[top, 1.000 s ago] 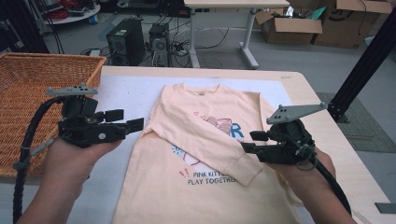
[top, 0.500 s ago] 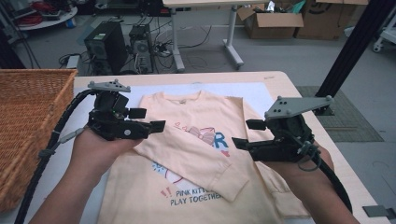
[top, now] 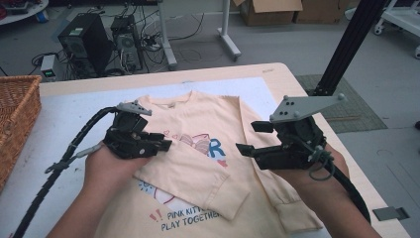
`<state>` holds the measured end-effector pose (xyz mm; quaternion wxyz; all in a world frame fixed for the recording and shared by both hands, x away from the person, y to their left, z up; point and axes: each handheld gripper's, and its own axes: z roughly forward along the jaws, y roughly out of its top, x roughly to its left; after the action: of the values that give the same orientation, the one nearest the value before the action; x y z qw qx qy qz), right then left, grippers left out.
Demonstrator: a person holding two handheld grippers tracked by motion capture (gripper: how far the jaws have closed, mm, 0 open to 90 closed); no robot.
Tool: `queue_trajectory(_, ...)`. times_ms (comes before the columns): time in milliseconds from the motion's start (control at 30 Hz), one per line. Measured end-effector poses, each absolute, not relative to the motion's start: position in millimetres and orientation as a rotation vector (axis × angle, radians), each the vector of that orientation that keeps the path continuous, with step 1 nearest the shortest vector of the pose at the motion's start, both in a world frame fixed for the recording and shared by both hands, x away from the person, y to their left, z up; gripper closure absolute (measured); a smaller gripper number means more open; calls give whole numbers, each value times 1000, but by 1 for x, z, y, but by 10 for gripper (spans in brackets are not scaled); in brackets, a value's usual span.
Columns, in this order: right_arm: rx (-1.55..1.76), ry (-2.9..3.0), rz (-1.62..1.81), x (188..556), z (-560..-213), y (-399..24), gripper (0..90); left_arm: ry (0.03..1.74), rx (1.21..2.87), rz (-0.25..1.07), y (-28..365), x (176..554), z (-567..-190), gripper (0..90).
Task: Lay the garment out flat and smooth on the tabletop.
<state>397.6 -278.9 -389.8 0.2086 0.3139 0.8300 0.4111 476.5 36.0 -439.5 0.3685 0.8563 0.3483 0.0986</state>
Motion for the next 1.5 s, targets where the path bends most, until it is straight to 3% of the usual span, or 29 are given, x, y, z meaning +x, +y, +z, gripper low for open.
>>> queue_trajectory(67,865,2309,1147,398,-390,-278,375,903,2193,215,38,479,-439,894)
queue_trajectory(600,877,2296,1180,398,-388,-285,361,884,2009,72,98,479,-385,900)
queue_trajectory(1167,869,2293,1195,401,-385,-281,358,1044,1856,172,219,468,-342,900)
queue_trajectory(1500,853,2293,1195,398,-380,-277,358,1108,1831,219,247,470,-344,900)
